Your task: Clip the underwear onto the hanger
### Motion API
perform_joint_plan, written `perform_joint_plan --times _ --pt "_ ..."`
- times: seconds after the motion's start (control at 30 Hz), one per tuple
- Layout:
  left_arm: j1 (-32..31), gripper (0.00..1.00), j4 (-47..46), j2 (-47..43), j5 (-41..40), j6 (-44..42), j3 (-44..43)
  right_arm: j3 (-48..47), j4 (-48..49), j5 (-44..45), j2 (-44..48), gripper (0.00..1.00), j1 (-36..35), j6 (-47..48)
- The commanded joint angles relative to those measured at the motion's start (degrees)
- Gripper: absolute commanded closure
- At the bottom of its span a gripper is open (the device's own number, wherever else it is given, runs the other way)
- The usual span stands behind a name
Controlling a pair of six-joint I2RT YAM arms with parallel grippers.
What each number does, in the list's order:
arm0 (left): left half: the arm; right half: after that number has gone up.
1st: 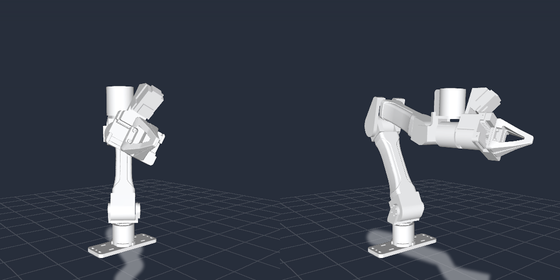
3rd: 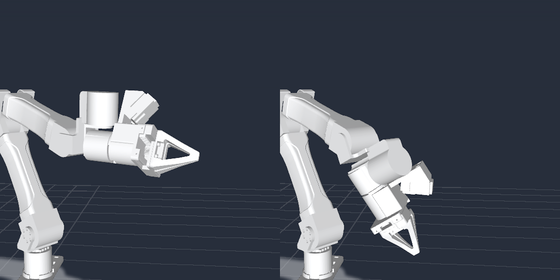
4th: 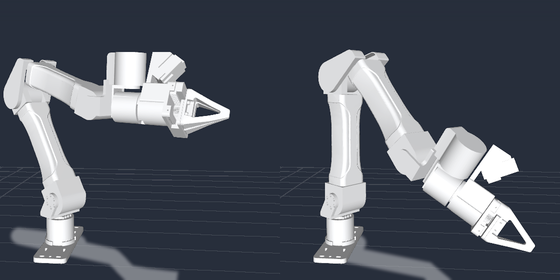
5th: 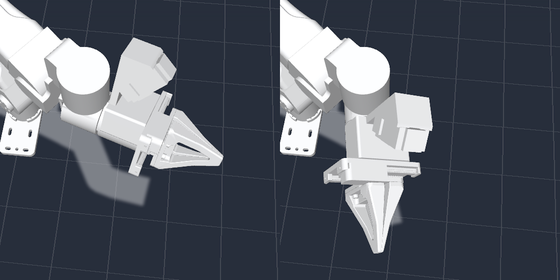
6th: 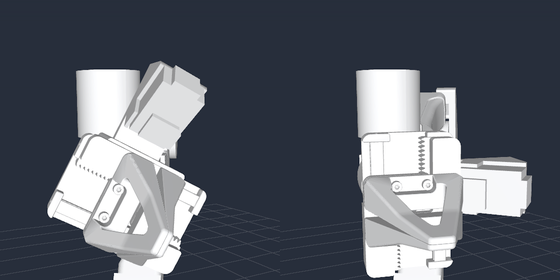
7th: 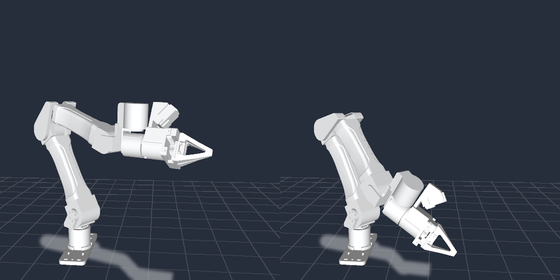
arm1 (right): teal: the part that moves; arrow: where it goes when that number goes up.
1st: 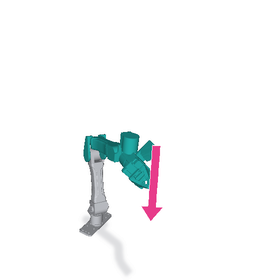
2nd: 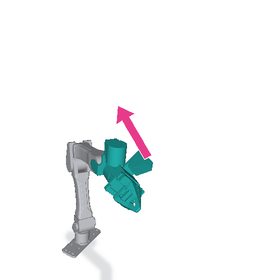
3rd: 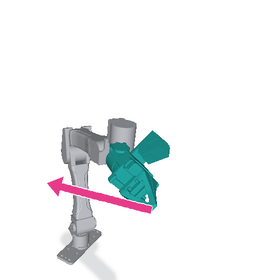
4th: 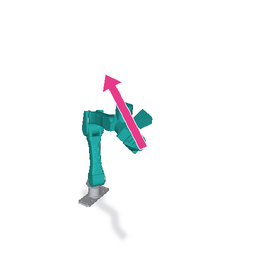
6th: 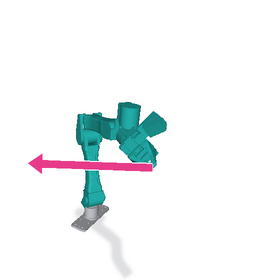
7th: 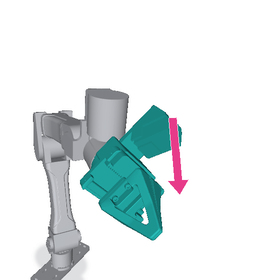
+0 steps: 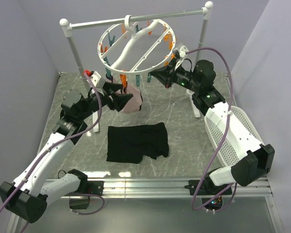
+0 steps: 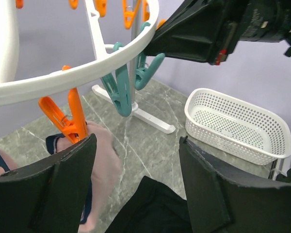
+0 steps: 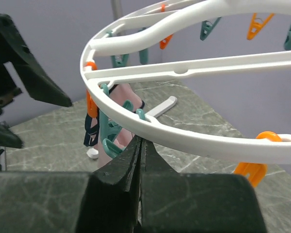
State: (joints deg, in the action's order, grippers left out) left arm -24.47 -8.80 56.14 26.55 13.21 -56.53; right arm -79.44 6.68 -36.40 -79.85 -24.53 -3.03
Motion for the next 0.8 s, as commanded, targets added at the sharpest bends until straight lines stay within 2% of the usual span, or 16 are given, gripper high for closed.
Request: perform_joint_plan --times 0.0,0.07,0.27,0.77 --pt "-0.40 0.28 -1.48 2.65 -2.10 -0.64 -3.66 -0.36 -0.52 0.37 1.19 1.00 -1.39 -1.81" --pt "-0.40 0.33 -2.53 3.62 -1.94 -1.34 -4.81 -0.72 -1.05 0.72 1.28 1.00 -1.66 -1.89" --pt "-0.40 0.39 -4.56 6.70 -0.62 -2.31 -7.45 -0.45 -1.40 0.81 1.46 1.00 -2.18 -1.81" --pt "-0.84 0.47 -9.83 12.68 1.49 -0.21 -10.18 0.25 -0.53 -0.51 1.81 1.00 -2.71 -3.56"
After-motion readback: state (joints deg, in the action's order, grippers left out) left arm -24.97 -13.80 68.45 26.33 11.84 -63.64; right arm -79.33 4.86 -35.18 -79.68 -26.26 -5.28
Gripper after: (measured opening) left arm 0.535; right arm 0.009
